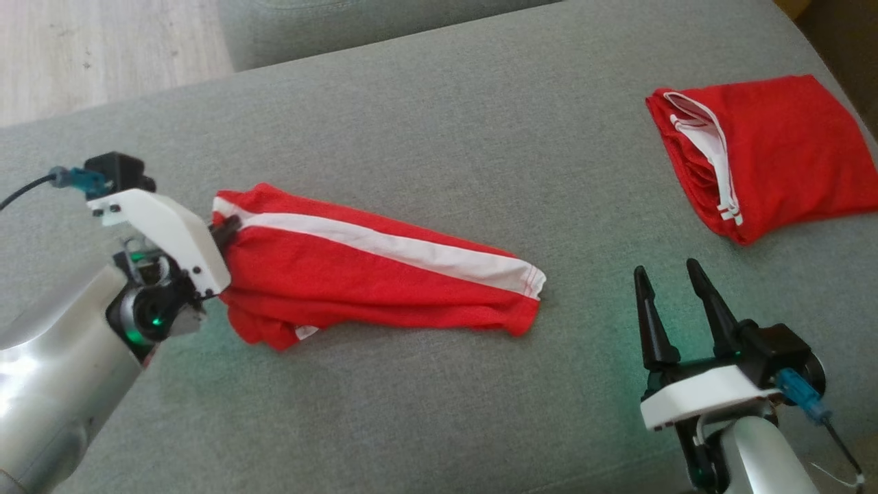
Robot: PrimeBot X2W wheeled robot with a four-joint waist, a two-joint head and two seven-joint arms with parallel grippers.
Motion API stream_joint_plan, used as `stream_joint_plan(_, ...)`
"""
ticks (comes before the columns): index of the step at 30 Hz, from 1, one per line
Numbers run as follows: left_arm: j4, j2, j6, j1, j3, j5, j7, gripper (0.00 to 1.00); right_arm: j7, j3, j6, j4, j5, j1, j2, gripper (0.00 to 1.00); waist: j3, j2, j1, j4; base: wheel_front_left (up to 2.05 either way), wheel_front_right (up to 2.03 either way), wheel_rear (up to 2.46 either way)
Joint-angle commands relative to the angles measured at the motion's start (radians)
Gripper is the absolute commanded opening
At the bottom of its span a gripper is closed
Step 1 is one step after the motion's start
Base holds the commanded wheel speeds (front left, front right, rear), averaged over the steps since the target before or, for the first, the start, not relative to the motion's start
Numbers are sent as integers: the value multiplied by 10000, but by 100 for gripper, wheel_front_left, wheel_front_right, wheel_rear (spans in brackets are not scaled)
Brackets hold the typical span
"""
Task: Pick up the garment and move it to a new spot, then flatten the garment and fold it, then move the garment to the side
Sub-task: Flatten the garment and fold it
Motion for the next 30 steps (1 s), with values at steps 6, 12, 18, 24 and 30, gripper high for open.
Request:
stream_joint_plan(6,-955,409,-498,-178,650,139,-639,0,-111,32,69,-258,-150,63,-39,100,-333,0,0,309,0,0,0)
stream_joint_plan(12,-3444,1179,-348,1130,738,483,-2069,0,-111,-214,69,-285,-285,557,-39,100,-809,0,0,848,0,0,0)
stream_joint_plan(18,-5995,1593,515,3749,402,439,-3694,0,-111,-381,69,-381,-434,933,-39,100,-994,0,0,1390,0,0,0)
stream_joint_plan(24,-6002,806,754,5493,-53,276,-4873,0,-111,-520,69,-407,-602,1071,-111,100,-1028,0,0,1922,0,0,0)
stream_joint_plan(30,-5326,108,579,5942,-232,426,-5503,100,-111,-470,69,-402,-664,1099,-243,100,-1085,0,0,2160,0,0,0)
